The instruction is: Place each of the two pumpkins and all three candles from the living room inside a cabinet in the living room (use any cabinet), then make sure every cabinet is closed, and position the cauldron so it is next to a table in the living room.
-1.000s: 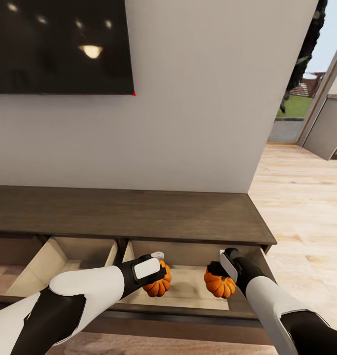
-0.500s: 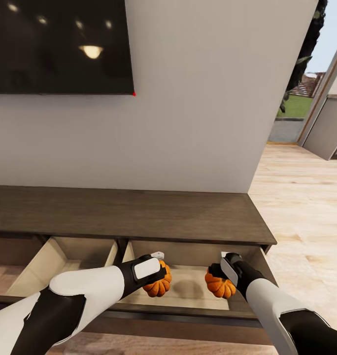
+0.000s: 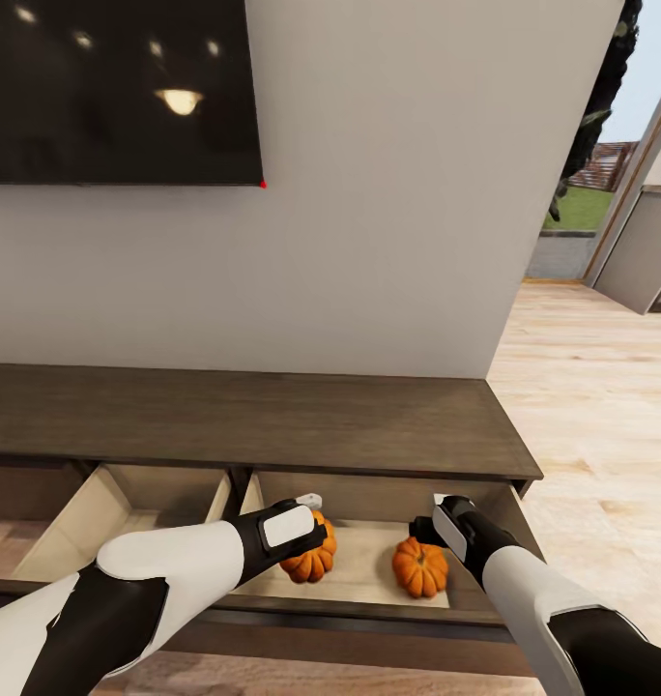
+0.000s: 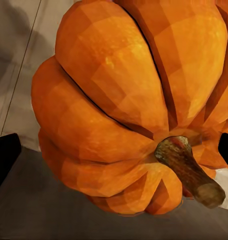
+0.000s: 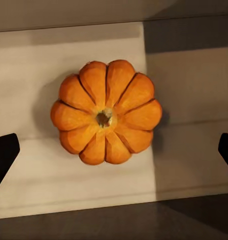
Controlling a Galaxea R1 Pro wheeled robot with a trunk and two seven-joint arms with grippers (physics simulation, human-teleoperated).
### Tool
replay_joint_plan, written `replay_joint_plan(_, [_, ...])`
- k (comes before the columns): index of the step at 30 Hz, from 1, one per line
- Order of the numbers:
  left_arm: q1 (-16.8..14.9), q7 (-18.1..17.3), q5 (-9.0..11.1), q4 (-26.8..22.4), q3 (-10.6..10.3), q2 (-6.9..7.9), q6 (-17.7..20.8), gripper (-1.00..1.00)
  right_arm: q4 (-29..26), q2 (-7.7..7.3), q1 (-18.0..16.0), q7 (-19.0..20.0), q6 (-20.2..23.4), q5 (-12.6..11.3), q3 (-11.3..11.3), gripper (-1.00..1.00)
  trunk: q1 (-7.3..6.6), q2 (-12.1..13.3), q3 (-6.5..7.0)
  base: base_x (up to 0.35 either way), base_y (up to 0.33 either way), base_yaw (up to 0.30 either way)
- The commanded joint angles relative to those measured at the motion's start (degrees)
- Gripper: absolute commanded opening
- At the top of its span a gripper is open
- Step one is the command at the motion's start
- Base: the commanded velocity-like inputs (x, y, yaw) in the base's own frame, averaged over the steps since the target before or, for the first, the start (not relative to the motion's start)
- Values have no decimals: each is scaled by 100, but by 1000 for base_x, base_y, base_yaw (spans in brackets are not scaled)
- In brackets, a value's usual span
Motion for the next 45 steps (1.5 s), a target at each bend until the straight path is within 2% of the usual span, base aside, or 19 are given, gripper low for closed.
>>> replay_joint_plan(1, [-8,16,0,-5,-25,-1,26,100,-12,-3,-2,-45,24,-61,42,100,-1,-2,-5,0,0,0])
replay_joint_plan(14, [-8,22,0,-5,-17,-1,31,100,-43,-3,-2,-52,26,-67,34,100,-1,-2,-5,0,0,0])
replay_joint_plan(31, [-8,45,0,-6,-18,-1,-21,100,-74,15,-2,-62,61,-70,34,100,-374,680,300,0,0,0])
replay_joint_plan(34, [-8,47,0,-23,-23,-1,-295,100,-97,10,-2,-62,76,-70,34,100,-440,800,354,0,0,0])
replay_joint_plan(36, [-8,38,0,-52,-25,-1,-663,100,-161,7,-2,-62,88,-70,34,100,-484,880,390,0,0,0])
replay_joint_plan(38, [-8,36,0,-98,-25,-1,-779,100,-177,7,-2,-62,94,-70,34,100,-528,960,426,0,0,0])
replay_joint_plan(45, [-8,34,0,-152,-25,-1,-888,100,-177,6,-2,-69,120,-70,31,100,-528,960,426,0,0,0])
